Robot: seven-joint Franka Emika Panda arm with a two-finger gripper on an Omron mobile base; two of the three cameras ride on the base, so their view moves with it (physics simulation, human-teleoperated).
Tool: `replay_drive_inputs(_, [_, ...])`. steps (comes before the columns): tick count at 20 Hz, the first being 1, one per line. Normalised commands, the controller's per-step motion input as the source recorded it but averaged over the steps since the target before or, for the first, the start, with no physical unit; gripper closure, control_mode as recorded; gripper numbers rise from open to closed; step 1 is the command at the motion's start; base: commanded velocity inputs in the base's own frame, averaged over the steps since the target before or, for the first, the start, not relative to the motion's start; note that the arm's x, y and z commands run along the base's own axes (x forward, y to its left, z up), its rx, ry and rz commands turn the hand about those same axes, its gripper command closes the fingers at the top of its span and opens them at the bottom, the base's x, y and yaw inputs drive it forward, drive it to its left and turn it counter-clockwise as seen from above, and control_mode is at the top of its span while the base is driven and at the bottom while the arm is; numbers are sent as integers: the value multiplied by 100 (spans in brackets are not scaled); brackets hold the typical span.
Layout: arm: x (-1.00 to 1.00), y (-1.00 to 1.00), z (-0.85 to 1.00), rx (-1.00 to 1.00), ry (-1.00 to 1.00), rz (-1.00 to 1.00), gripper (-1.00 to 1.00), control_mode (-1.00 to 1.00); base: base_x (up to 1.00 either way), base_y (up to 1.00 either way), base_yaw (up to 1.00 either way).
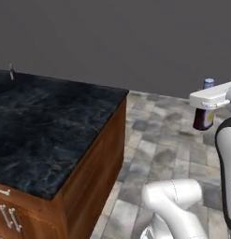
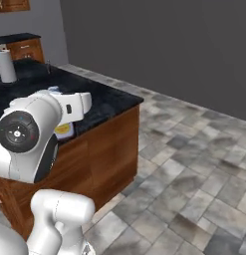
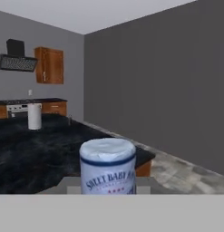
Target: The dining table condiment station is running low on condiment bottle. Refill the condiment station by opening the cabinet and taking the condiment bottle from the cabinet and placing it on the dining table.
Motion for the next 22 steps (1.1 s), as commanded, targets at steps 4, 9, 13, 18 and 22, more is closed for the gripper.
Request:
replay_drive_inputs(4, [0,0,0,0,0,0,100,100,96,-100,33])
replay_drive_inputs(9, [0,0,0,0,0,0,100,100,100,-100,37])
replay_drive_inputs(13, [0,0,0,0,0,0,100,100,96,-100,37])
replay_drive_inputs(18, [0,0,0,0,0,0,100,100,88,-100,35])
replay_drive_inputs(22, [0,0,0,0,0,0,100,100,84,-100,36])
